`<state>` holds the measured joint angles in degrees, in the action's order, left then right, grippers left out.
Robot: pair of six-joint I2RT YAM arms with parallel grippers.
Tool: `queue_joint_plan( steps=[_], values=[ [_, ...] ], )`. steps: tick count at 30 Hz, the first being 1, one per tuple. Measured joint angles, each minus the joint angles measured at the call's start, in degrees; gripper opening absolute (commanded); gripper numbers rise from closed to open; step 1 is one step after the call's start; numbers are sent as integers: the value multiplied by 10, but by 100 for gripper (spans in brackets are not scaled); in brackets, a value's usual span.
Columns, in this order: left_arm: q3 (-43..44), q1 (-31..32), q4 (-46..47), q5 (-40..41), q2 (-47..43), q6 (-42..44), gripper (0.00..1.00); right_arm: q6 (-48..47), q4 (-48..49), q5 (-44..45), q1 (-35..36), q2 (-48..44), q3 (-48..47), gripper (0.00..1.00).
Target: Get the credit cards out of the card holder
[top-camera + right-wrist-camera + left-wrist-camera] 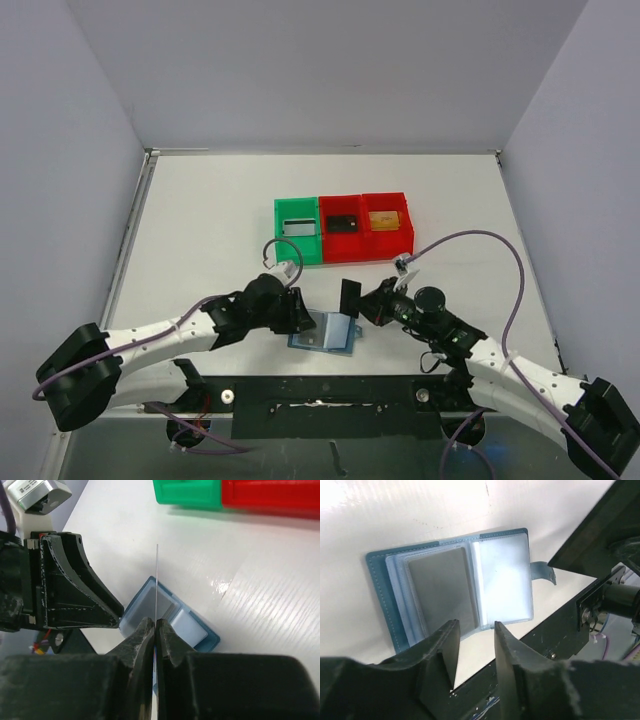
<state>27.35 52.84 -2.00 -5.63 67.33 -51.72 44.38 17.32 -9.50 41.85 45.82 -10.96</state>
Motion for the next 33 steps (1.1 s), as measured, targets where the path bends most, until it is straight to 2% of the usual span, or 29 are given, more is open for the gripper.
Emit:
queue_joint_plan(
  steps=[3, 8, 14, 17, 20, 24, 27, 33],
  values=[
    [1, -1, -27, 18, -31, 4, 56, -57, -3, 24, 14, -32, -1, 0],
    [24, -34, -92, 36, -76, 31, 65, -219, 0, 64, 77, -112, -1, 0],
    [101, -146, -163, 33, -93, 91, 69, -452, -50, 107, 101, -142, -63, 0],
    [148, -203, -213, 39, -92, 125, 70, -528, -71, 154, 99, -116, -100, 0],
    [202, -300, -260, 36, -83, 165, 71, -594, -101, 169, 67, -70, -149, 0],
    [215, -383, -266, 21, -85, 202, 71, -618, -147, 110, -40, -2, -214, 0],
    [198, -405, -261, 15, -96, 225, 71, -620, -159, 59, -114, 39, -241, 0],
    [129, -410, -264, 35, -130, 251, 71, -612, -160, 3, -132, 103, -250, 0]
  ],
)
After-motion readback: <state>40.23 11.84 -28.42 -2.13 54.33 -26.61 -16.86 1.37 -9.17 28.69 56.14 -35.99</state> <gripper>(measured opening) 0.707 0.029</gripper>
